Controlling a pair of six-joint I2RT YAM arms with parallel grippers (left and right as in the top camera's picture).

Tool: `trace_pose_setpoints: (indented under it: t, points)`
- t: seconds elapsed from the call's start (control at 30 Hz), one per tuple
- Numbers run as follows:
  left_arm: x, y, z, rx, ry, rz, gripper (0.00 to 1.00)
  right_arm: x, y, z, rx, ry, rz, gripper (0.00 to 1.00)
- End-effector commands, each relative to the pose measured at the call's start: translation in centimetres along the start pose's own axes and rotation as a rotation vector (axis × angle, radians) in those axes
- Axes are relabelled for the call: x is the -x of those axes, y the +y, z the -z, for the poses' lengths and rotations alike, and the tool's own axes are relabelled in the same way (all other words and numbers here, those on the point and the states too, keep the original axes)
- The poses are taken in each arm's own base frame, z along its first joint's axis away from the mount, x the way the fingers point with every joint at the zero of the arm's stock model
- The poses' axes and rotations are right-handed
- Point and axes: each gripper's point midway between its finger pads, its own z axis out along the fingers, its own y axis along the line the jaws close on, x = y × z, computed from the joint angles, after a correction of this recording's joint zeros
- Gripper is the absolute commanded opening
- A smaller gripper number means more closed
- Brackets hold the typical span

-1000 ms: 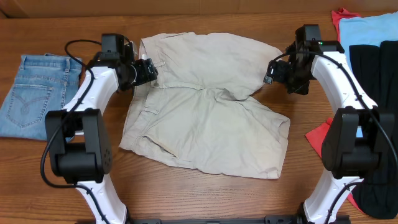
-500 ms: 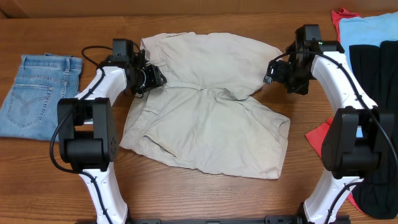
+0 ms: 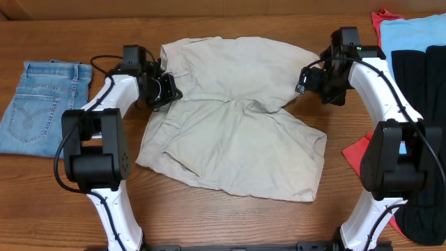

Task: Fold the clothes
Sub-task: 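Hold the waistband with the left gripper and pull the right corner outward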

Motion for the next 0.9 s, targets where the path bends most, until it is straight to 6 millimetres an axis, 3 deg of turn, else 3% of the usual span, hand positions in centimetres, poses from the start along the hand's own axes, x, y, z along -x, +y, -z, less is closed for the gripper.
trace_pose_setpoints:
  t: [0.0, 0.1, 0.2, 0.37, 0.63, 0.87]
  points:
    - [0.8, 3.7, 2.2, 0.132, -0.035, 0.070, 0.04, 0.1, 0.4, 0.4, 0.013, -0.009, 0.001, 0.90]
    - [0.4, 6.7, 4.0, 0.251, -0.035, 0.146, 0.04, -0.1, 0.9, 0.4, 0.040, -0.001, 0.016, 0.91]
    - [-0.4, 7.6, 4.5, 0.266, -0.008, 0.175, 0.04, -0.4, 2.2, 0.5, 0.117, 0.015, 0.050, 0.90]
    - [-0.6, 7.7, 4.5, 0.276, 0.002, 0.159, 0.04, 1.1, 2.4, -0.7, 0.131, -0.027, 0.050, 0.84]
    - [-0.8, 8.3, 4.7, 0.309, 0.007, 0.163, 0.04, 3.5, 2.1, -5.8, 0.145, -0.063, 0.054, 0.84]
    - [-0.9, 8.3, 4.7, 0.311, 0.009, 0.165, 0.04, 6.8, 4.0, -6.7, 0.243, -0.188, 0.105, 0.88]
